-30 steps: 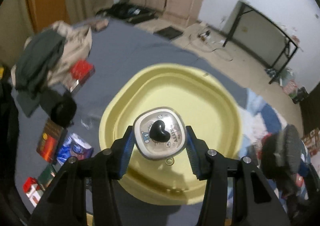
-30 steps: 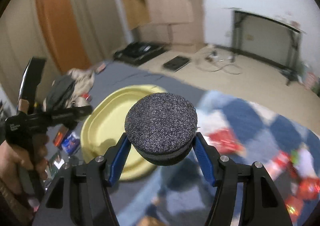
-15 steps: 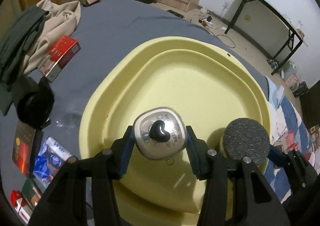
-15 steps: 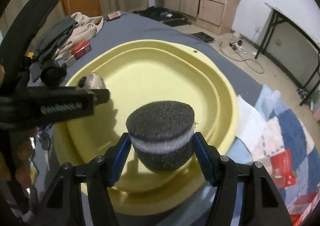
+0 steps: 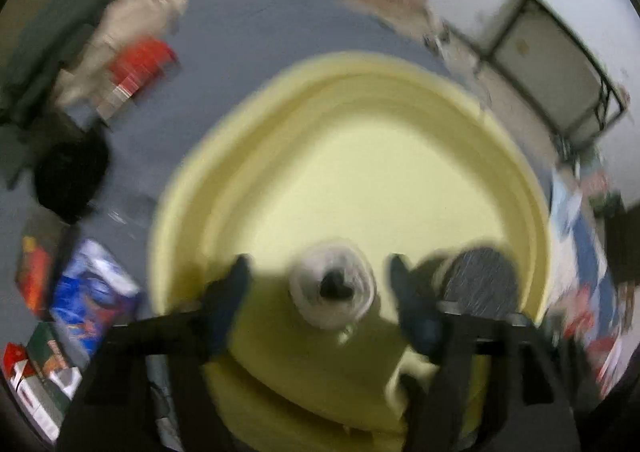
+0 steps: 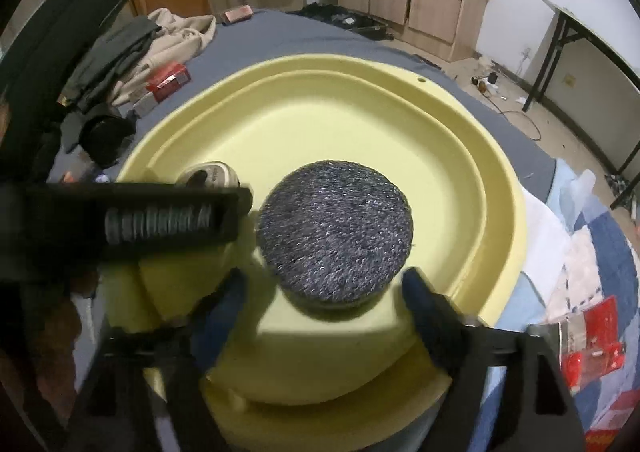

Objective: Organize rigid objects
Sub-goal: 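Open both grippers to drop the timer and puck into the tray, then grasp a red pack with the left gripper while the right grasps a red pack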

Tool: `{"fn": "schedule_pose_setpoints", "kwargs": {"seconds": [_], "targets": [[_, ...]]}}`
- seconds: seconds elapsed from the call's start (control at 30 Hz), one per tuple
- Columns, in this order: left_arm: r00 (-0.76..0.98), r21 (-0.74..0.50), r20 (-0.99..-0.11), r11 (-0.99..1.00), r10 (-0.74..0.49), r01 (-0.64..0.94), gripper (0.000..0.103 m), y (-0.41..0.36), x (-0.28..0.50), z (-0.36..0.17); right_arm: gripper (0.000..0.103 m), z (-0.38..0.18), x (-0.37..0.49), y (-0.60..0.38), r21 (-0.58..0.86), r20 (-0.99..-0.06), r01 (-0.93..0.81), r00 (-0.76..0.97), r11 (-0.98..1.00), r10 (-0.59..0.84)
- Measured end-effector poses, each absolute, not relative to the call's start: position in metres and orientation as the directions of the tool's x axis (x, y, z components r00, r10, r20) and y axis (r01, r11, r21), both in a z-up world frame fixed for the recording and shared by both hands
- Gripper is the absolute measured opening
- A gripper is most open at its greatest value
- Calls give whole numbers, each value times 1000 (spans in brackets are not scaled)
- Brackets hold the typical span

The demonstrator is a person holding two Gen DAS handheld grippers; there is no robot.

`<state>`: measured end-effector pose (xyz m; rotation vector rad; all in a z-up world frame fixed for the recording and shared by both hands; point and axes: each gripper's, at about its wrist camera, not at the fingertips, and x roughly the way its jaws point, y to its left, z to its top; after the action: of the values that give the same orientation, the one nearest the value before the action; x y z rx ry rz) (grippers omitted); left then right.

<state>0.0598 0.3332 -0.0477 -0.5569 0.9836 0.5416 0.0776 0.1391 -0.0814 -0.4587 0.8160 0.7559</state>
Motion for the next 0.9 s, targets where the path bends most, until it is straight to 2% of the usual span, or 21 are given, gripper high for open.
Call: {"fn": "schedule_pose_setpoints", "kwargs": {"seconds": [0.03,0.1,0.17,0.37,0.47,0.57,0.67,0.73,0.8,0.9], "targets": [[485,-206,-852,725,198,-657,96,334,56,-31,103,-75,71,134,-81,-774,-746,465,661,430],[551,-237,-805,734,218,-636,103,329,56,1,103,-58,57,115,-48,-743,-734,479,677,467],[602,-259,-773,768,199,-586,103,316,58,24,103,-41,44,91,-28,-711,-708,511,706,484],[702,-117,-701,951,125,-287,103,196,60,71,103,19,3,-31,-5,-625,-566,645,825,439],[713,-103,-700,983,38,-154,103,142,62,66,103,48,-20,-103,-29,-599,-478,711,878,367],[669,-117,-740,993,-71,-23,103,91,58,42,103,64,-49,-171,-73,-571,-384,773,920,277],[636,-19,-769,997,-63,75,103,41,52,21,103,48,-69,-225,-63,-560,-306,799,950,220],[635,36,-770,991,-54,128,103,20,49,14,103,29,-72,-257,1,-585,-225,790,974,183],[641,44,-765,989,-59,144,103,14,46,12,103,14,-67,-277,95,-618,-163,764,982,187],[636,19,-767,988,-86,156,103,14,42,8,103,11,-56,-284,118,-623,-129,762,985,174]]}}
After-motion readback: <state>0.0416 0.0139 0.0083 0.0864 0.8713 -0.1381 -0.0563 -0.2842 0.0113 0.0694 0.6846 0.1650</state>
